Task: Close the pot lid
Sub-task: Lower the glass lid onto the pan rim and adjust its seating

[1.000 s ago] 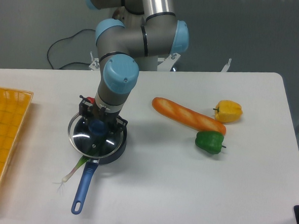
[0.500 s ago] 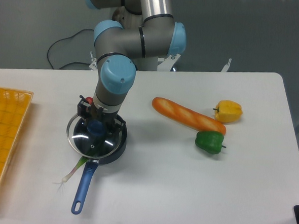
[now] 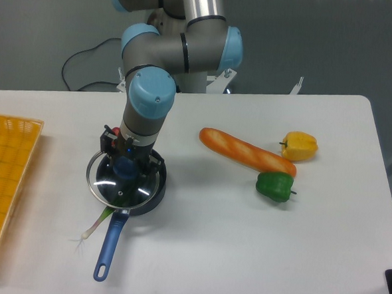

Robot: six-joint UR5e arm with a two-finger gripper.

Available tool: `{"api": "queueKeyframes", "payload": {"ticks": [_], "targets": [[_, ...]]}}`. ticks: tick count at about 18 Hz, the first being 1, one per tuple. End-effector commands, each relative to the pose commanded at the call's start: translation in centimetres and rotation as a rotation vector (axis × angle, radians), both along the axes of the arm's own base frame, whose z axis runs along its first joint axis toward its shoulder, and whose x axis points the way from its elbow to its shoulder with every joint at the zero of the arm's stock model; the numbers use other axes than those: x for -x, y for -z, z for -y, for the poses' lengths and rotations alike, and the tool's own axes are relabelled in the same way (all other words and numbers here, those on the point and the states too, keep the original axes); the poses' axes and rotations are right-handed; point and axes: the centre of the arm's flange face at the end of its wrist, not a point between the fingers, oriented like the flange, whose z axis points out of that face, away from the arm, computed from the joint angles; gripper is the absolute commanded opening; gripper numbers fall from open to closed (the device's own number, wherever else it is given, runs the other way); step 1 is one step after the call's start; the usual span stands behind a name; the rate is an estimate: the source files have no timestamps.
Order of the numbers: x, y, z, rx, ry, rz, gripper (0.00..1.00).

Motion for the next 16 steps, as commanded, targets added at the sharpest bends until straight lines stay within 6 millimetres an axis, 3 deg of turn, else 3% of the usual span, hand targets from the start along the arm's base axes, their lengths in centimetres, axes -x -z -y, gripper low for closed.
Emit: {"api": "queueKeyframes", "payload": {"ticks": [3, 16], "targets": [[-0.87, 0.72, 0.04, 0.018, 0.018, -0.025, 0.45], [-1.03, 1.04, 0.18, 0.025, 0.017, -0.025, 0.45]]}}
